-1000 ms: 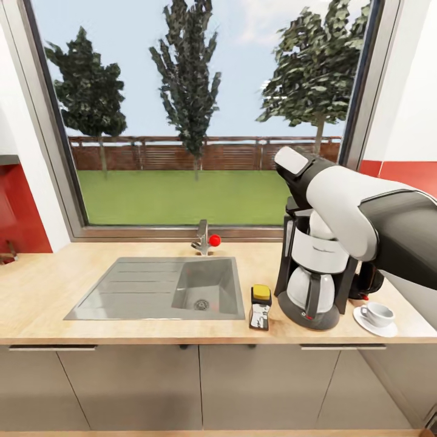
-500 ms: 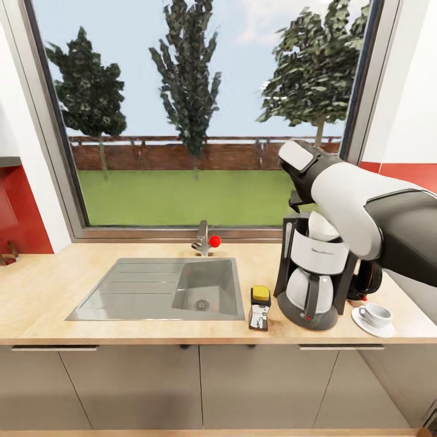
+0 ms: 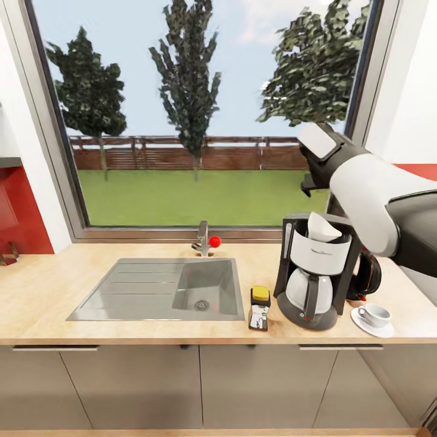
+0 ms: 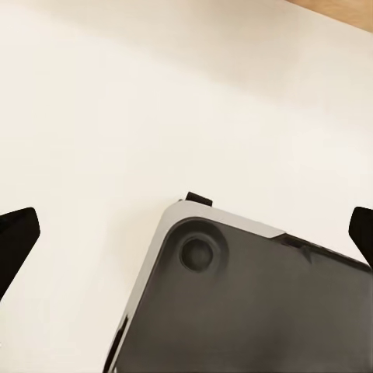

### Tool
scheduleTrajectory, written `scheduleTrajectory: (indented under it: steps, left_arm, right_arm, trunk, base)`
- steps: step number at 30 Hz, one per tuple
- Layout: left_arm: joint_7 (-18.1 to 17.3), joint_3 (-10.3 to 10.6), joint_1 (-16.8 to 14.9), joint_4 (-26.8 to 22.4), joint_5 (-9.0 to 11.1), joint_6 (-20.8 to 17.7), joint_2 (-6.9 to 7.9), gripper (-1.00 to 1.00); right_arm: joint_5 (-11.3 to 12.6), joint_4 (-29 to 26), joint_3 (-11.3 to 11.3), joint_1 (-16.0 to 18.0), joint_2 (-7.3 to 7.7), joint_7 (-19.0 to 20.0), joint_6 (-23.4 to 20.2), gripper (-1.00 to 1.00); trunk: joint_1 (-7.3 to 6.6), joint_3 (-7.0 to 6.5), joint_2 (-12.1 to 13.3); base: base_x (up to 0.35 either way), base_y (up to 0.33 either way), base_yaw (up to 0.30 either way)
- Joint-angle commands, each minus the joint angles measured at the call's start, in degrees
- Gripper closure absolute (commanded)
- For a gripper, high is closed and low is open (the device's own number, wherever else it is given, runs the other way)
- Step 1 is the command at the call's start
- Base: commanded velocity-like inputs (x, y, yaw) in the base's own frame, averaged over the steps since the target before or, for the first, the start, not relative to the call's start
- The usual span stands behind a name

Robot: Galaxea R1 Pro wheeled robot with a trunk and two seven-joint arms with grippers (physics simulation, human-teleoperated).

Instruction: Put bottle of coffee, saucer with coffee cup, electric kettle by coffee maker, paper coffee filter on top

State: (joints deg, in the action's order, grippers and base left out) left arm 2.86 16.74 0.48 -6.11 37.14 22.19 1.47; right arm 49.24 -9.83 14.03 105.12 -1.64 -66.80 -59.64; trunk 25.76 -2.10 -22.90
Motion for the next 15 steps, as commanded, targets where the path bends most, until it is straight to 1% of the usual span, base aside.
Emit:
scheduleTrajectory:
  steps: [1,3,5,6,8,9,10,11,13,14,15]
  left_arm:
    - [0.3,0.5,0.0,-0.1,0.3,0.1,0.03,-1.0]
    - [0.3,0.5,0.0,-0.1,0.2,0.1,0.03,-1.0]
    - [0.3,0.5,0.0,-0.1,0.2,0.1,0.03,-1.0]
    - [0.3,0.5,0.0,-0.1,0.2,0.1,0.01,-1.0]
    - [0.3,0.5,0.0,-0.1,0.2,0.1,-0.01,-1.0]
    - [0.3,0.5,0.0,-0.1,0.2,0.1,-0.03,-1.0]
    - [0.3,0.5,0.0,-0.1,0.2,0.1,-0.04,-1.0]
    - [0.3,0.6,0.0,-0.1,0.2,0.3,-0.05,-1.0]
    - [0.3,0.5,0.0,-0.1,0.1,0.5,-0.05,-1.0]
    - [0.3,0.5,0.0,-0.1,0.1,0.7,-0.09,-1.0]
    - [0.3,0.5,0.0,-0.1,0.1,0.8,-0.1,-1.0]
  right_arm:
    - [0.7,-0.8,0.3,0.0,0.27,-0.4,-0.4,-1.0]
    - [0.8,-3.4,0.3,0.0,1.13,0.0,-0.4,-1.0]
    - [0.9,-6.2,0.3,0.0,2.43,0.7,-0.4,-1.0]
    - [0.9,-7.7,0.4,0.0,3.55,1.4,-0.4,-1.0]
    - [0.9,-8.9,0.5,0.0,4.74,2.2,-0.4,-1.0]
    - [0.8,-9.7,0.5,0.0,5.78,3.1,-0.4,-1.0]
    - [0.7,-10.0,0.6,0.0,6.23,3.6,-0.4,-1.0]
    - [0.6,-10.4,0.6,0.0,7.04,4.5,-0.4,-1.0]
    - [0.4,-10.6,0.7,0.0,7.74,5.4,-0.4,-1.0]
    - [0.4,-10.8,0.7,0.0,8.45,6.2,-0.4,-1.0]
    - [0.3,-10.9,0.8,0.0,8.81,6.4,-0.4,-1.0]
  trunk:
    - [0.02,0.01,0.0]
    - [0.02,0.01,0.0]
    - [0.02,0.01,0.0]
    - [0.02,0.01,0.0]
    - [0.02,0.01,0.0]
    - [0.02,0.01,0.0]
    - [0.02,0.01,0.0]
    - [0.02,0.01,0.0]
    - [0.02,0.01,0.0]
    - [0.02,0.01,0.0]
    - [0.02,0.01,0.0]
  base:
    - [0.0,0.0,0.0]
    - [0.0,0.0,0.0]
    - [0.0,0.0,0.0]
    - [0.0,0.0,0.0]
    - [0.0,0.0,0.0]
    - [0.0,0.0,0.0]
    - [0.0,0.0,0.0]
    - [0.0,0.0,0.0]
    - [0.0,0.0,0.0]
    - [0.0,0.0,0.0]
    - [0.0,0.0,0.0]
